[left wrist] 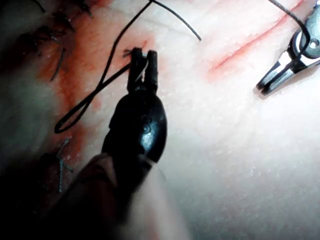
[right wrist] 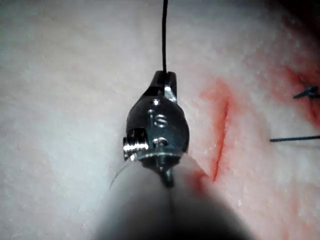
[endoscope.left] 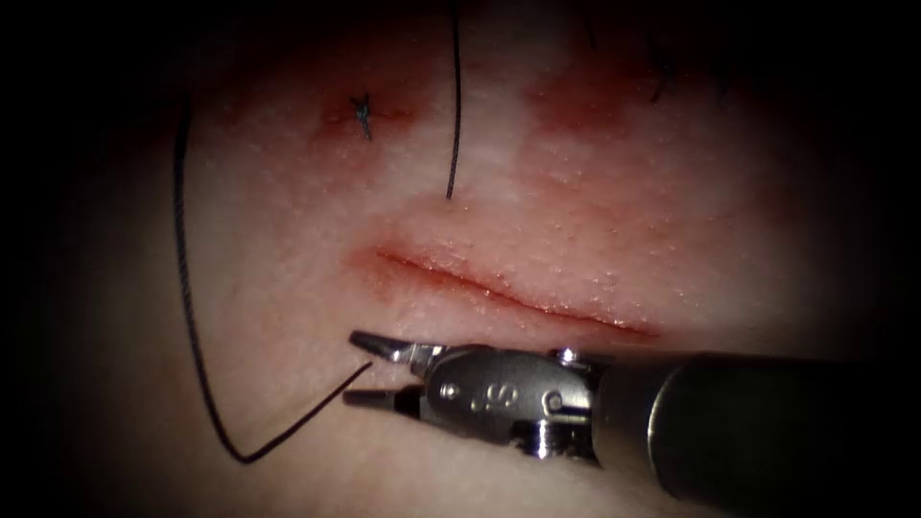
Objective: Wound Closure
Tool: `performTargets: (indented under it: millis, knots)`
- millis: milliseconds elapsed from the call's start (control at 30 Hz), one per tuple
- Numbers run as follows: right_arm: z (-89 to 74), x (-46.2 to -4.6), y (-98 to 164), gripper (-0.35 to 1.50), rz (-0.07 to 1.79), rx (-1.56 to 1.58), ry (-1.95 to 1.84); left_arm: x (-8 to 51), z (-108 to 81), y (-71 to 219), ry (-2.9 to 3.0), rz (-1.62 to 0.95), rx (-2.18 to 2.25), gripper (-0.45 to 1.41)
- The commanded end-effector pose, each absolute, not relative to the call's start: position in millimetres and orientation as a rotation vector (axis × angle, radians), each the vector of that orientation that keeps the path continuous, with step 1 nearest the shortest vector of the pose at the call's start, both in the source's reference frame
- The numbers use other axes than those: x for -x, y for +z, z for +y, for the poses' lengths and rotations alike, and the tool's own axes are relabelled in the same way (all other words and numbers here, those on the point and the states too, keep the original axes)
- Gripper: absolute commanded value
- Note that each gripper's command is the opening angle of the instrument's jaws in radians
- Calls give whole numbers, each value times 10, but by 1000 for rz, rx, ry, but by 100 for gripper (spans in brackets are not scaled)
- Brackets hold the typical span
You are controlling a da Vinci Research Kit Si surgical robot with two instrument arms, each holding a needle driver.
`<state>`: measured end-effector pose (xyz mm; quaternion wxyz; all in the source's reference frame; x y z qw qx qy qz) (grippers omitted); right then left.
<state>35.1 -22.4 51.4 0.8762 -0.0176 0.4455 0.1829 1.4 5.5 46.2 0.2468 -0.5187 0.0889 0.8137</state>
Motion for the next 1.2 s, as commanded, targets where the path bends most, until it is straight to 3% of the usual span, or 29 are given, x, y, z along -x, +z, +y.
performTargets:
  millis: [33,367,800,833,867,933,1000,1200]
  knots:
    - [-232,-360,514,-35,906,35,393,-8,53,469,2219,241,1416,-45]
    - [-300,-335,453,-35,908,-47,368,-6,52,472,2225,242,1411,-45]
    - [-352,-359,385,-35,983,-131,289,-3,51,472,2230,243,1405,-45]
    - [-348,-357,389,9,990,-128,294,-3,50,472,2230,243,1404,-45]
    - [-338,-352,396,78,1005,-123,303,-3,50,472,2230,243,1404,-45]
    - [-326,-347,403,116,1011,-124,308,-3,50,472,2230,243,1404,-45]
    - [-305,-335,414,133,1033,-124,321,-3,51,472,2230,243,1404,-45]
    - [-258,-317,436,130,1047,-67,292,-4,51,472,2230,243,1404,-45]
